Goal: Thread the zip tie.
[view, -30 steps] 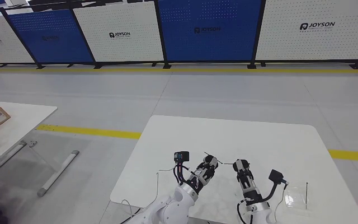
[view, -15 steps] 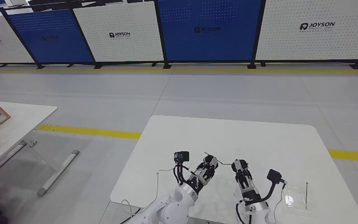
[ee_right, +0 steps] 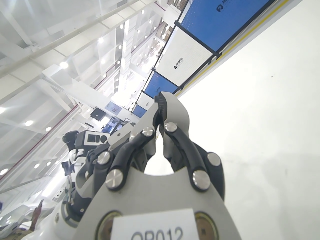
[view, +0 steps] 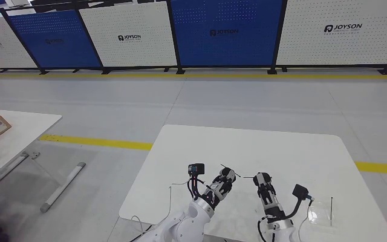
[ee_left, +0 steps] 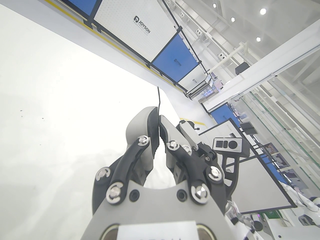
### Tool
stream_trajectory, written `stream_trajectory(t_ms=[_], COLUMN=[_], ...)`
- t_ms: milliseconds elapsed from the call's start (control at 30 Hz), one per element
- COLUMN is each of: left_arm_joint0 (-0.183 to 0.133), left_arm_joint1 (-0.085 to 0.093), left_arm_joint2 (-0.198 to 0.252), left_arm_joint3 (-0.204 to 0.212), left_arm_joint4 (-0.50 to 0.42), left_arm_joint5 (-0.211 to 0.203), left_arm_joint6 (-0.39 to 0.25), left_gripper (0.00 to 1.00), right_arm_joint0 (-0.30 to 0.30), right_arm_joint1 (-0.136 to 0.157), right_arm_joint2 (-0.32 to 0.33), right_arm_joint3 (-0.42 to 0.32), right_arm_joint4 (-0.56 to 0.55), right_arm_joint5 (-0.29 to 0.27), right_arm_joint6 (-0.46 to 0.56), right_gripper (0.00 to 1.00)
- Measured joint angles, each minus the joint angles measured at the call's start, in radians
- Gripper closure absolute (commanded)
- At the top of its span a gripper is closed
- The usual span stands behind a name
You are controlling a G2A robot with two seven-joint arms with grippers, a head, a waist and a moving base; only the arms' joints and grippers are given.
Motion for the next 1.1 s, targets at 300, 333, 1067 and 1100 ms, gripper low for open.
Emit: stream_trajectory(t_ms=[300,333,1067,1100], left_arm_joint0=[0.000,0.000,0.000,0.000], left_arm_joint1=[0.000,0.000,0.000,0.000], left_arm_joint2=[0.000,0.000,0.000,0.000], left_arm_joint3=[0.000,0.000,0.000,0.000], left_arm_joint4=[0.000,0.000,0.000,0.000], left_arm_joint5=[0.000,0.000,0.000,0.000], left_arm_joint6=[0.000,0.000,0.000,0.000], left_gripper=[1.00,1.00,1.00,1.00], right_arm_joint0=[0.018,0.023,0.028,0.028], right_arm_joint1=[-0.010,-0.012,-0.022,-0.022], right_arm_joint2=[-0.014,-0.017,-0.019,-0.019], right_arm_joint3=[0.009,0.014,0.021,0.021], right_arm_joint4=[-0.012,-0.011,-0.015,-0.015], right_arm_joint5=[0.020,0.022,0.024,0.024], right_arm_joint6=[0.023,0.025,0.033,0.033], right_gripper=[1.00,1.00,1.00,1.00])
